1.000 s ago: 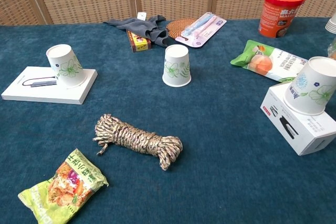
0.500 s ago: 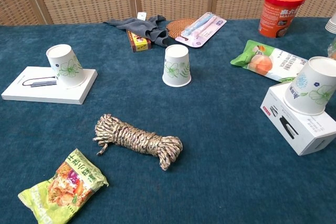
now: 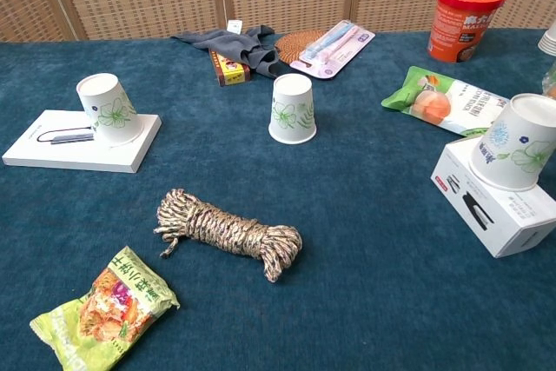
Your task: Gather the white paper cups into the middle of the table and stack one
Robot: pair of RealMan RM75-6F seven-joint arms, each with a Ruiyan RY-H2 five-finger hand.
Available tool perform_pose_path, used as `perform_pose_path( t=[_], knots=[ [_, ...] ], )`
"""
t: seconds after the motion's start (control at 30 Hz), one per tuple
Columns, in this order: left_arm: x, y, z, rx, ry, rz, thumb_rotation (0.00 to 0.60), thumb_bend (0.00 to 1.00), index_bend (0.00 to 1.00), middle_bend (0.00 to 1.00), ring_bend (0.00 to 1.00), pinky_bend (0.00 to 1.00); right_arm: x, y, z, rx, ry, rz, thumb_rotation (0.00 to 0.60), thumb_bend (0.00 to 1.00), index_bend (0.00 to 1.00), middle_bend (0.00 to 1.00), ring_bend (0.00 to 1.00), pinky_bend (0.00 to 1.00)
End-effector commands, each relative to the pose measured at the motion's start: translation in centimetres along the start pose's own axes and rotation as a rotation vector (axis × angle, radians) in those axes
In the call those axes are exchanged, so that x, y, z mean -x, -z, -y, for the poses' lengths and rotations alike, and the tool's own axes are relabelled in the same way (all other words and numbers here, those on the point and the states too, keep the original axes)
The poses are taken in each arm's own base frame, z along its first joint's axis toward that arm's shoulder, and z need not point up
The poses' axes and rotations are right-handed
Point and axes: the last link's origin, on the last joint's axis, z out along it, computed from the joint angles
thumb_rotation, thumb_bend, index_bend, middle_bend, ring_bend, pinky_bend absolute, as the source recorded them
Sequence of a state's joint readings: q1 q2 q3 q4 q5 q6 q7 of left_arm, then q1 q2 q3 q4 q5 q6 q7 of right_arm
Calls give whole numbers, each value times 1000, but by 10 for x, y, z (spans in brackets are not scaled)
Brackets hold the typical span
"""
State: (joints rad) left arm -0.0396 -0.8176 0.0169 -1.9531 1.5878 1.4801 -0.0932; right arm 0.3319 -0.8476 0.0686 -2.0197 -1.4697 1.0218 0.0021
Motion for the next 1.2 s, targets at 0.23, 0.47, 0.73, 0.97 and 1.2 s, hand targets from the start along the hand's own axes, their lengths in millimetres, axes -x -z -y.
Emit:
perform_pose_path(
  t=[0.23, 0.47, 0.73, 0.97, 1.2],
  knots=[
    [5, -5, 2, -6, 11, 16, 600, 464, 4, 0, 0, 0, 8, -37, 14, -41, 15, 124, 600, 450, 0, 0, 0, 0],
    [7, -7, 6, -13, 15, 22, 600, 465, 0, 0, 0, 0, 11, -50, 14, -30, 34, 158, 600, 449, 0, 0, 0, 0],
    [8, -7, 10, -26, 17, 25, 600, 464, 0, 0, 0, 0, 16, -57, 8, -1, 55, 184, 600, 455, 53, 0, 0, 91],
    [9, -6, 13, -37, 20, 26, 600, 465, 0, 0, 0, 0, 21, -64, 8, -6, 74, 182, 600, 470, 206, 74, 16, 386],
    [10, -5, 15, -45, 22, 27, 600, 464, 0, 0, 0, 0, 23, -72, 9, -12, 89, 176, 600, 499, 353, 205, 166, 618]
  ],
)
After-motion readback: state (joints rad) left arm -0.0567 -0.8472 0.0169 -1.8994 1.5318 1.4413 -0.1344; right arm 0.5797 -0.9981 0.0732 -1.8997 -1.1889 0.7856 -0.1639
